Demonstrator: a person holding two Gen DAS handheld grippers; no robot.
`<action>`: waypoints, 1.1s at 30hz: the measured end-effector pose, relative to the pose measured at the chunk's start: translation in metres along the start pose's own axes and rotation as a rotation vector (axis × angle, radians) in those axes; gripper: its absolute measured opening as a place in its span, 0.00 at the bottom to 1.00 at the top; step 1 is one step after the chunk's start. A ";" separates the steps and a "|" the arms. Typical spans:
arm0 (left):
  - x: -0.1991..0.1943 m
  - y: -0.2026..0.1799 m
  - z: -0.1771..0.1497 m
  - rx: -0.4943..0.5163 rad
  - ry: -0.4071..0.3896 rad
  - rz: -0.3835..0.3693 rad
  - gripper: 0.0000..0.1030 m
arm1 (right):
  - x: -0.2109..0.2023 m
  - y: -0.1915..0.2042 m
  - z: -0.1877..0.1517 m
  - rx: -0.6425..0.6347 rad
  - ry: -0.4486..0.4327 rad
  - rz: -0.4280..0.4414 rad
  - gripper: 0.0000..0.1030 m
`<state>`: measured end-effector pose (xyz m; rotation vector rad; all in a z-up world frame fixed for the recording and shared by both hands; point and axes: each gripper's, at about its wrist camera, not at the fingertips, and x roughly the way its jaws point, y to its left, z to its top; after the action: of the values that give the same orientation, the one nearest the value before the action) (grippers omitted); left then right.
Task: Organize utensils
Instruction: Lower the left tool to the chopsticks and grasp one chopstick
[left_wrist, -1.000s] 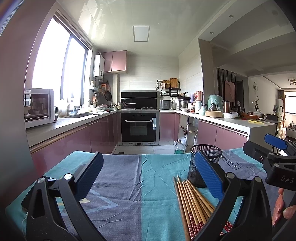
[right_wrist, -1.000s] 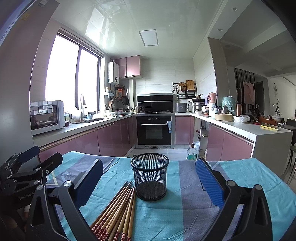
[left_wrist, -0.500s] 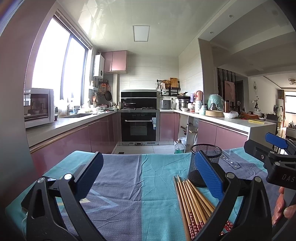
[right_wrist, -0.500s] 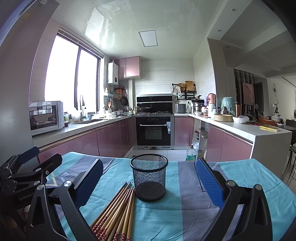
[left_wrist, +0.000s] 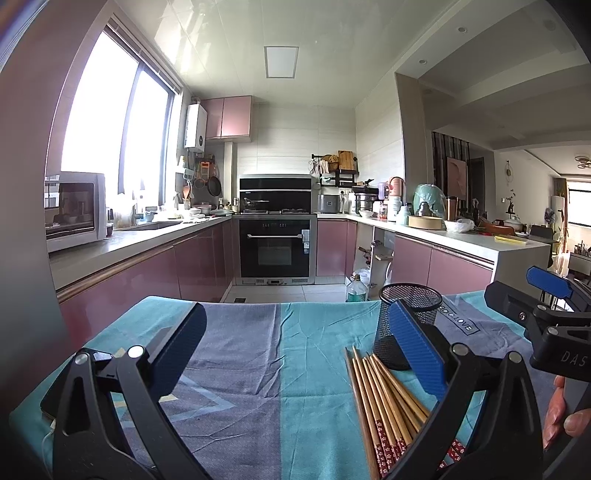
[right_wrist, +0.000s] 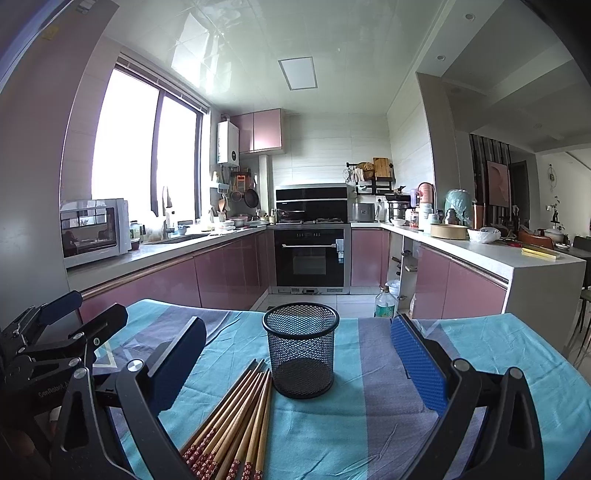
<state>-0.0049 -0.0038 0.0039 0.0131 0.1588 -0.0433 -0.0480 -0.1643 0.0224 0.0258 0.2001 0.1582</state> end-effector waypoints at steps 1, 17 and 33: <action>0.000 0.000 0.000 0.002 0.006 -0.001 0.95 | 0.002 0.000 0.000 0.000 0.011 0.005 0.94; 0.063 -0.003 -0.030 0.082 0.374 -0.109 0.80 | 0.074 -0.009 -0.038 0.004 0.474 0.133 0.71; 0.117 -0.030 -0.066 0.142 0.645 -0.224 0.60 | 0.113 -0.005 -0.069 0.010 0.701 0.195 0.46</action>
<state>0.0988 -0.0375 -0.0797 0.1514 0.8019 -0.2750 0.0485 -0.1503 -0.0674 -0.0013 0.8998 0.3579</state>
